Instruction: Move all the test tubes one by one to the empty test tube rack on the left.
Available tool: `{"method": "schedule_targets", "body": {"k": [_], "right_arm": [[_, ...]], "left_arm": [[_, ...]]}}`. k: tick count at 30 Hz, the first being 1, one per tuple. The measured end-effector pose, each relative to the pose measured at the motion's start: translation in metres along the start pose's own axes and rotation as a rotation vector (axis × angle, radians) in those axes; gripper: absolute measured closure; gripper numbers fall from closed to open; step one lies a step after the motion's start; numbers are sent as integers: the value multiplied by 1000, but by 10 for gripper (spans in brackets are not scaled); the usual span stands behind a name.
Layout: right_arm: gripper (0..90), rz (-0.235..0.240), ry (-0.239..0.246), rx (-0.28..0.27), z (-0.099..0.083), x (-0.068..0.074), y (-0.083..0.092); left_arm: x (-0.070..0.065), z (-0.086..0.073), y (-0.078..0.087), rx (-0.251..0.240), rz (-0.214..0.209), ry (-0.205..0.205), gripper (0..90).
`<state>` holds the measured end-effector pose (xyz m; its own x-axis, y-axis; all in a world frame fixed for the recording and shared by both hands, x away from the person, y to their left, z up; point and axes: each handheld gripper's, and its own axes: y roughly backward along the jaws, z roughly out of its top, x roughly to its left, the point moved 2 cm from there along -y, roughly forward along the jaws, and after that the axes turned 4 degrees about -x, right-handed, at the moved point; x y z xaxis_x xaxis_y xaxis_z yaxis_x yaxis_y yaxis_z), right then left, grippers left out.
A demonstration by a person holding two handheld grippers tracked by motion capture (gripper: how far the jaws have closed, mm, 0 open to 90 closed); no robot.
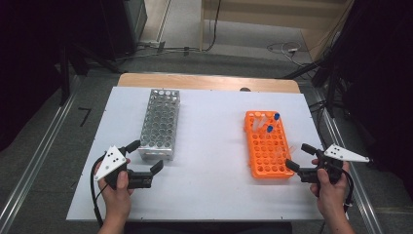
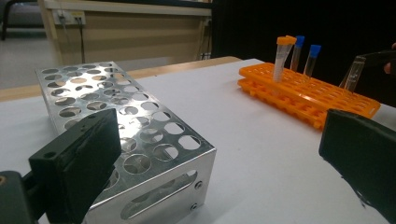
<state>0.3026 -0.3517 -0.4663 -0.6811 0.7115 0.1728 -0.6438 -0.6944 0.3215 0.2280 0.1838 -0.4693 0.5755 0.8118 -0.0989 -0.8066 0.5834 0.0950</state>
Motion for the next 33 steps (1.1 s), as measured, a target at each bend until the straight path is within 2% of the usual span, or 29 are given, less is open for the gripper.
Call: {"method": "schedule_targets", "body": {"k": [3, 6, 7, 10, 11, 13, 18, 20, 24, 25, 27, 33], "right_arm": [[39, -2, -10, 23, -2, -3, -3], [85, -25, -29, 33, -6, -7, -5], [182, -40, -37, 35, -8, -9, -5], [297, -48, -37, 48, -9, -10, -7], [297, -48, -37, 48, -9, -10, -7], [390, -56, -22, 65, -11, -7, -12], [476, -89, -10, 77, -14, -6, -18], [545, -108, -2, 79, -16, -8, -20], [597, -121, 1, 84, -18, -10, -21], [643, -111, 14, 92, -21, -9, -23], [664, -113, 31, 88, -22, -8, -24], [732, -148, 63, 72, -24, -7, -26]], "left_arm": [[0, 0, 0, -1, -1, 3, 0], [-2, 0, -1, -3, -7, 5, 0], [-2, 0, -1, -1, -12, 3, 0], [-3, 0, -2, 2, -18, 2, 0], [-4, 0, -2, 4, -19, 2, 0], [-4, -1, -3, 6, -22, 3, 0], [-3, -1, -3, 12, -27, 5, 0], [-4, -2, -4, 15, -27, 3, 0], [-5, -2, -4, 19, -30, 4, 0], [-5, -2, -4, 21, -30, 4, 0], [-5, -3, -5, 26, -26, 4, 0], [-6, -3, -5, 27, -28, 8, 0]]}}
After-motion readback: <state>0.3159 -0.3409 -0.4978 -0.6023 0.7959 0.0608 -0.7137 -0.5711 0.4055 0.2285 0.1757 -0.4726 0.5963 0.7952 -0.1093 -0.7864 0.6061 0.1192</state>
